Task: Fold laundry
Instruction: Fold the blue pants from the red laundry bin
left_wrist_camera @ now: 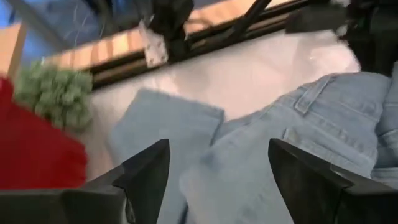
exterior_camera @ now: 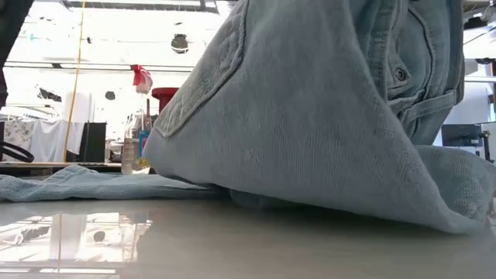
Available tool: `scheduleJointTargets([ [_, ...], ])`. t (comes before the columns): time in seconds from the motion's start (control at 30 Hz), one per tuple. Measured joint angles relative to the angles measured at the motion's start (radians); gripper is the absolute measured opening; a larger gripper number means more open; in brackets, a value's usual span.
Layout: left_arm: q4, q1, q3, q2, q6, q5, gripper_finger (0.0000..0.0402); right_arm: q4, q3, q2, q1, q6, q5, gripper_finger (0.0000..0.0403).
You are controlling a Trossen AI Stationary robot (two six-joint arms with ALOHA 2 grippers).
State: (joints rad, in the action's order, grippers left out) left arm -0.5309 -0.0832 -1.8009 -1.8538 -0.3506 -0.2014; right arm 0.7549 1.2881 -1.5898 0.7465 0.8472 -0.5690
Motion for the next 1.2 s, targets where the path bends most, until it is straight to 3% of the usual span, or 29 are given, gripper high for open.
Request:
scheduleJointTargets([
  [0.4, -0.019, -0.034, -0.032, -0.144, -0.113, -0.127, 0.025, -0.062, 0.001, 0.0, -0.068, -0.047, 0.084, 0.0029],
  [0.7, -0.219, -0.027, -0.038, -0.171, -0.17, -0.197, 0.0237, -0.076, 0.0, -0.001, -0.083, -0.068, 0.099, 0.0029],
  [0.8, -0.331, -0.018, -0.036, -0.166, -0.181, -0.249, 0.0185, -0.077, 0.0, -0.001, -0.096, -0.071, 0.099, 0.0029],
  [0.97, -0.417, -0.01, -0.036, -0.122, -0.131, -0.279, 0.0025, -0.087, 0.001, 0.001, -0.127, -0.144, 0.1, 0.0029],
  [1.2, -0.555, -0.011, -0.035, 0.04, -0.072, -0.265, 0.0001, -0.082, 0.049, 0.054, -0.196, -0.347, 0.102, 0.0029],
])
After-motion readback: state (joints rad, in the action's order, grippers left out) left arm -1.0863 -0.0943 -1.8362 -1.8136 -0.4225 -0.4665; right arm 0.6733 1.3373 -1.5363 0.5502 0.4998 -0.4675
